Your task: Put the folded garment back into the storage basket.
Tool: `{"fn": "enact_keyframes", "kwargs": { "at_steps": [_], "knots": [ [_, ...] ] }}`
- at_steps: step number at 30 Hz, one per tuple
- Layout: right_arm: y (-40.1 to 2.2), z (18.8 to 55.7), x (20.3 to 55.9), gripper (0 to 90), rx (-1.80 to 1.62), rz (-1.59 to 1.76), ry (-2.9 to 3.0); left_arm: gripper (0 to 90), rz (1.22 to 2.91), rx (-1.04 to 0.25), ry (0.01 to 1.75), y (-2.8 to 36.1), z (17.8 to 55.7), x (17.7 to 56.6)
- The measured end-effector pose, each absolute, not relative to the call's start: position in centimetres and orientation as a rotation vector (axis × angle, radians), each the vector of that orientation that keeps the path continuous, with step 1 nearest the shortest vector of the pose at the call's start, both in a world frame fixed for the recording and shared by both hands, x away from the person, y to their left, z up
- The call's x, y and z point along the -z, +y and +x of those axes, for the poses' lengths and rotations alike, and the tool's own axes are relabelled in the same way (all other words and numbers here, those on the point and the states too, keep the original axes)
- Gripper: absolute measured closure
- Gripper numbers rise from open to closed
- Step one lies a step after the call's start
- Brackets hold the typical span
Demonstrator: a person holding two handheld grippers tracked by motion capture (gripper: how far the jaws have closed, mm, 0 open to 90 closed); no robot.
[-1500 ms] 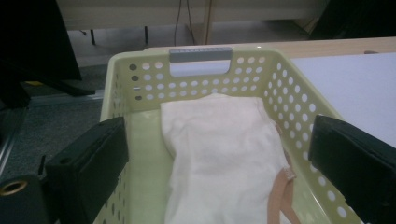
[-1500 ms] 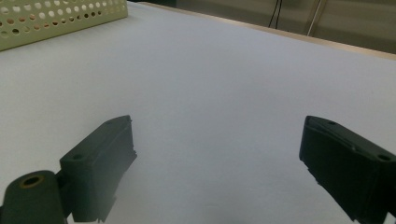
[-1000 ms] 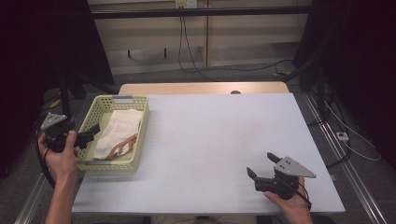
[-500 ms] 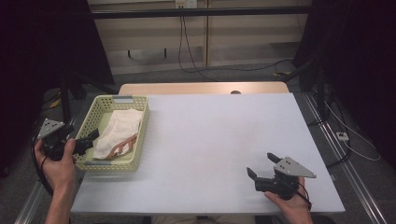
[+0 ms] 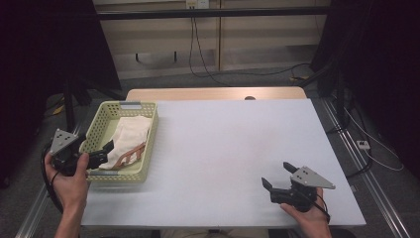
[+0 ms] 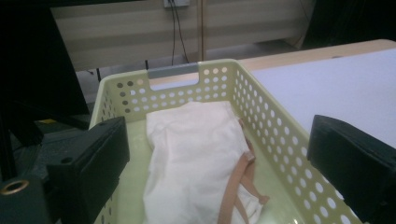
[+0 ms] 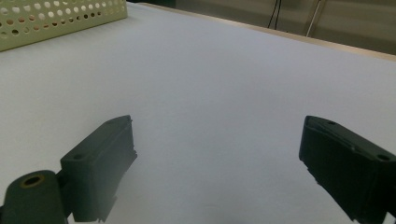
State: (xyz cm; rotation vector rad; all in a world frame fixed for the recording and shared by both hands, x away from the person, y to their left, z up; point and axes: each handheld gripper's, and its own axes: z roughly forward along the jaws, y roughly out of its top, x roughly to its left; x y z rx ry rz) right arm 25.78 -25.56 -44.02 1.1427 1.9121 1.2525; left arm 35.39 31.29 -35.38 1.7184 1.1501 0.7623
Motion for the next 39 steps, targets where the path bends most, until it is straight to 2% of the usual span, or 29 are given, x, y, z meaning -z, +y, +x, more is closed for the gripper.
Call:
{"fn": "enact_keyframes", "kwargs": {
  "at_steps": [5, 23, 39],
  "knots": [
    [-25.5, 25.7, 44.0, 10.6, -1.256, 1.139, 1.916, 6.2, 1.733, -0.65, 1.143, 30.6, 35.2, 35.4],
    [-25.4, 25.7, 44.0, 10.6, -1.259, 1.127, 1.925, 5.7, 1.804, -0.697, 1.085, 27.7, 34.4, 34.6],
    [-25.4, 25.7, 44.0, 10.7, -1.266, 1.114, 1.931, 5.7, 1.881, -0.592, 0.969, 23.3, 35.2, 34.8]
  ]
}}
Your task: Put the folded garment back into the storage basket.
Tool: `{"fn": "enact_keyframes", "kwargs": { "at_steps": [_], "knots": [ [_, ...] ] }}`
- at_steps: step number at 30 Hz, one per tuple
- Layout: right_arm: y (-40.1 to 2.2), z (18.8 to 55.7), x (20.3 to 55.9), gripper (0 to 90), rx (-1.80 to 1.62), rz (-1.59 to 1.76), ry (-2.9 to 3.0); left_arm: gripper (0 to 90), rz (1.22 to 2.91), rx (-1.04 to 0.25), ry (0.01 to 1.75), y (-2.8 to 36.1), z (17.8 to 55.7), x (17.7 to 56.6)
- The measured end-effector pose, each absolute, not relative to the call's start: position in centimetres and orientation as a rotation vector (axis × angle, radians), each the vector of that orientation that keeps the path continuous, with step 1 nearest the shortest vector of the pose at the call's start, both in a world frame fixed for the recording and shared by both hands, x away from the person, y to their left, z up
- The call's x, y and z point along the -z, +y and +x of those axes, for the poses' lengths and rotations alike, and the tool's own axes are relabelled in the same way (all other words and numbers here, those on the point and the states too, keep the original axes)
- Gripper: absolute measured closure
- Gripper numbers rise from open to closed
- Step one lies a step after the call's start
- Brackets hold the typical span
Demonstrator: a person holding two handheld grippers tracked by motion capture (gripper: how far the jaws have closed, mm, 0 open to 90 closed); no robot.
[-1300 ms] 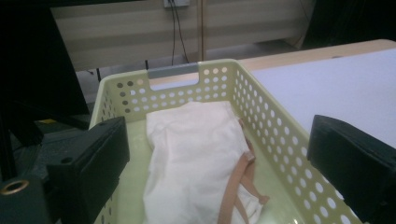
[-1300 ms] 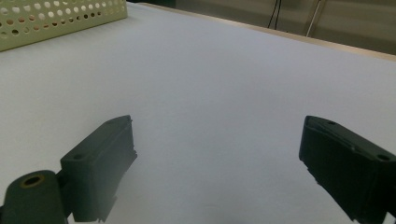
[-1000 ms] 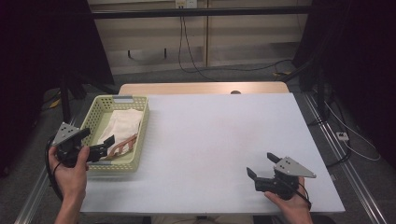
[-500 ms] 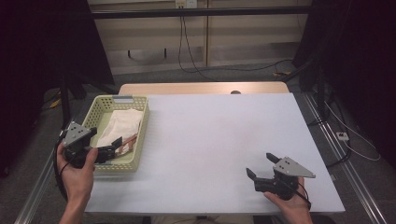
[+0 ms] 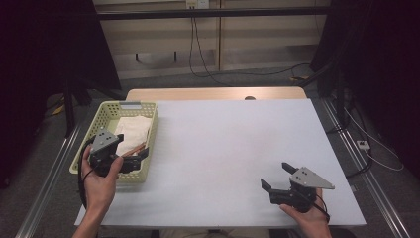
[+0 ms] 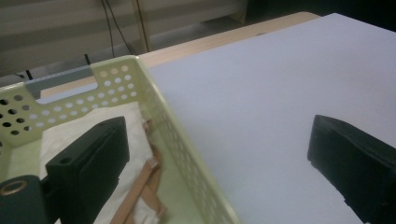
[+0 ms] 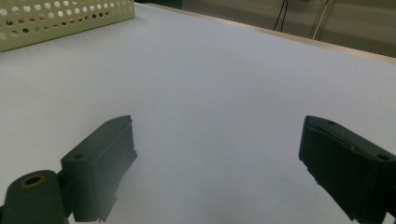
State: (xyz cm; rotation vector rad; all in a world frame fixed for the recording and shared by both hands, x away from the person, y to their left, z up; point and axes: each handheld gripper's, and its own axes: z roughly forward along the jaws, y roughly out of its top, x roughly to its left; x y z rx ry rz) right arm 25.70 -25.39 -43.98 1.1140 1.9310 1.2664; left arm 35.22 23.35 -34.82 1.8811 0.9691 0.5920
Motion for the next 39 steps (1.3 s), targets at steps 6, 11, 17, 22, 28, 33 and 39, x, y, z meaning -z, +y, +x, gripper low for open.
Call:
{"fn": "enact_keyframes", "kwargs": {
  "at_steps": [6, 11, 17, 22, 28, 33, 39],
  "knots": [
    [-25.4, 25.7, 44.0, 10.7, -1.269, 1.111, 1.934, 5.7, 1.879, -0.505, 0.946, 22.4, 35.5, 35.1],
    [-25.4, 25.7, 44.0, 10.7, -1.27, 1.112, 1.935, 5.7, 1.895, -0.523, 0.941, 21.6, 35.9, 35.6],
    [-25.3, 25.8, 44.0, 10.7, -1.27, 1.112, 1.937, 5.8, 1.933, -0.506, 0.907, 20.3, 36.5, 36.4],
    [-25.3, 25.8, 44.0, 10.7, -1.27, 1.112, 1.938, 5.9, 1.961, -0.496, 0.884, 19.2, 36.6, 36.8],
    [-25.3, 25.8, 44.0, 10.7, -1.272, 1.111, 1.943, 6.2, 1.966, -0.492, 0.857, 17.9, 36.3, 37.7],
    [-25.3, 25.8, 44.0, 10.7, -1.274, 1.11, 1.944, 6.2, 1.978, -0.474, 0.854, 16.8, 36.0, 39.0],
    [-25.4, 25.8, 44.0, 10.7, -1.276, 1.111, 1.946, 6.2, 1.993, -0.464, 0.837, 15.8, 35.7, 39.9]
  ]
}}
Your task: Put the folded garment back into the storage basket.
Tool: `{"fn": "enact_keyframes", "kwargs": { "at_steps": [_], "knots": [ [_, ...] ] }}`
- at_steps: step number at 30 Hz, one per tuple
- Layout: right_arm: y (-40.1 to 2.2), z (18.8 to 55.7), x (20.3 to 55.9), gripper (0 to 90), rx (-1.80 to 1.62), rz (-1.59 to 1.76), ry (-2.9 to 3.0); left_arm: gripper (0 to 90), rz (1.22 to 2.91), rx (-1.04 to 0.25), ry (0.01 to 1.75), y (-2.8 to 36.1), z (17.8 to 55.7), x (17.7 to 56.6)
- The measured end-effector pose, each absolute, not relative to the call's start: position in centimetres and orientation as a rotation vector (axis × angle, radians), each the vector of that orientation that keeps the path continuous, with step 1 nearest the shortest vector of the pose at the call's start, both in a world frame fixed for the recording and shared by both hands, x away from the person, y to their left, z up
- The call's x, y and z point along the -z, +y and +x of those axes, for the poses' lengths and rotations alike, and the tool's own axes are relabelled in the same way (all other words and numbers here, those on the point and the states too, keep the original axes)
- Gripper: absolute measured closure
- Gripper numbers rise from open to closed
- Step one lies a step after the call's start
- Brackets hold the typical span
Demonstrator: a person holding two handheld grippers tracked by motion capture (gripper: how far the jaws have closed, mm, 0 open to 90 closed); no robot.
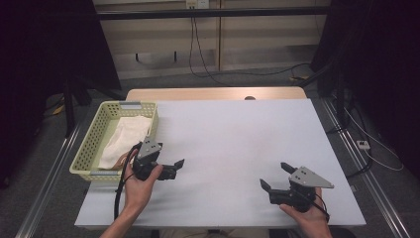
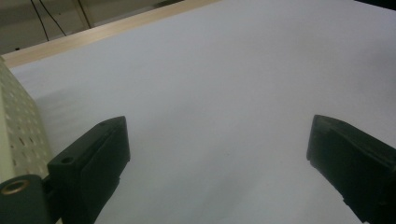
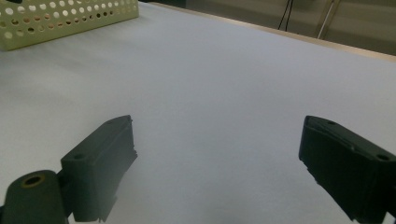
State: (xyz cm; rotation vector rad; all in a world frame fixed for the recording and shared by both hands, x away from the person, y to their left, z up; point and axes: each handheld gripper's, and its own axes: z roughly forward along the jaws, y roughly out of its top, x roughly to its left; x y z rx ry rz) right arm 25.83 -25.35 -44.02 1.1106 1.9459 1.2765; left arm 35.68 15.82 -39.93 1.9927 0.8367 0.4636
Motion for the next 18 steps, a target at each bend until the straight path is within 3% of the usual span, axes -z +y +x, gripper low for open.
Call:
{"fn": "enact_keyframes", "kwargs": {
  "at_steps": [18],
  "knots": [
    [-25.4, 25.9, 44.0, 10.6, -1.282, 1.116, 1.941, 5.3, 1.984, -0.447, 0.854, 16.0, 33.5, 42.7]
  ]
}}
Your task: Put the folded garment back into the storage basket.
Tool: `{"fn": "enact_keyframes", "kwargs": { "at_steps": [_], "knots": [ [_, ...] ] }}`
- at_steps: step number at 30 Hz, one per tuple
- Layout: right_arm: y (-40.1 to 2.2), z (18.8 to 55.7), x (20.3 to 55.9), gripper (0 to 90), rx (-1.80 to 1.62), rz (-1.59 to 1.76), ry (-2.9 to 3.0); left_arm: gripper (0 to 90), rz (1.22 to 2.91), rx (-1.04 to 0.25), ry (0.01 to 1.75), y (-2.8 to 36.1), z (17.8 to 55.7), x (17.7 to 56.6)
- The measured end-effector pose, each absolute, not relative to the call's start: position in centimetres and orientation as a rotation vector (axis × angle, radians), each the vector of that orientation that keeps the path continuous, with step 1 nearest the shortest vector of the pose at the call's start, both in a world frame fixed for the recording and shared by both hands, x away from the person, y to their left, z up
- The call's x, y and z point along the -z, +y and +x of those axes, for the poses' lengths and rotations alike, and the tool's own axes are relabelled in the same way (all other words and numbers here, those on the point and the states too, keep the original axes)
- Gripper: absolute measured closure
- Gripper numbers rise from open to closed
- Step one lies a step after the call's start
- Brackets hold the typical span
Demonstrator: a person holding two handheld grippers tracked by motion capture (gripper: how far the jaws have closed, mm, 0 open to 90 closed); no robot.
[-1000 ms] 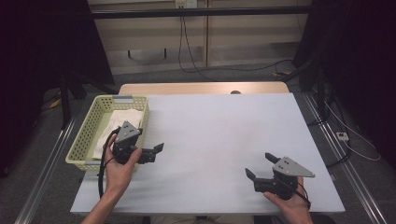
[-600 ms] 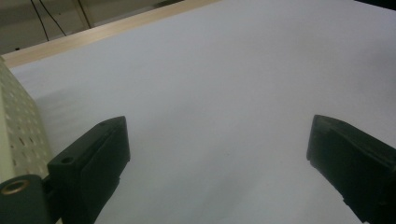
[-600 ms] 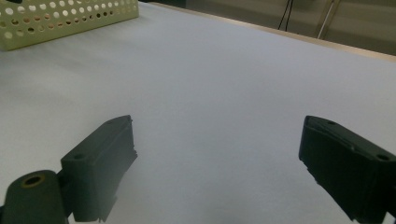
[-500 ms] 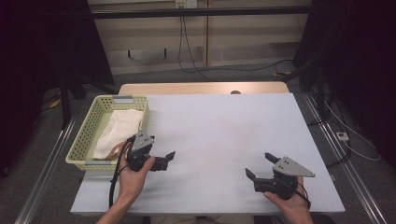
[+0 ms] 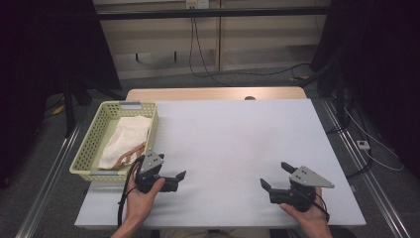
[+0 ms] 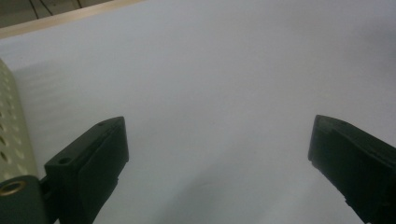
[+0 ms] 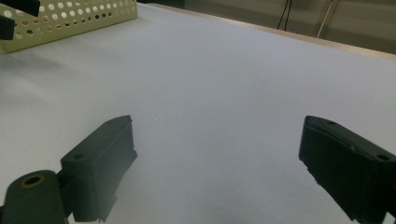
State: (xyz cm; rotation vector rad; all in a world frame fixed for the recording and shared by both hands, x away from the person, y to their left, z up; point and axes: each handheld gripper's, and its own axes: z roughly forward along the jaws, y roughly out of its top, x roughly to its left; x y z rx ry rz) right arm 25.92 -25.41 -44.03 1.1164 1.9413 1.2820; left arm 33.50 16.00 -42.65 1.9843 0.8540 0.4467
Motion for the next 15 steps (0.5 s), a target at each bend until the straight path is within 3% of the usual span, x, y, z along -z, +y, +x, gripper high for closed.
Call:
{"fn": "enact_keyframes", "kwargs": {
  "at_steps": [9, 15],
  "knots": [
    [-25.5, 25.7, 43.9, 10.6, -1.293, 1.119, 1.939, 5.4, 1.951, -0.515, 0.86, 16.6, 32.0, 43.0],
    [-25.5, 25.7, 43.9, 10.6, -1.303, 1.115, 1.939, 5.2, 1.888, -0.482, 0.9, 17.0, 32.2, 43.1]
  ]
}}
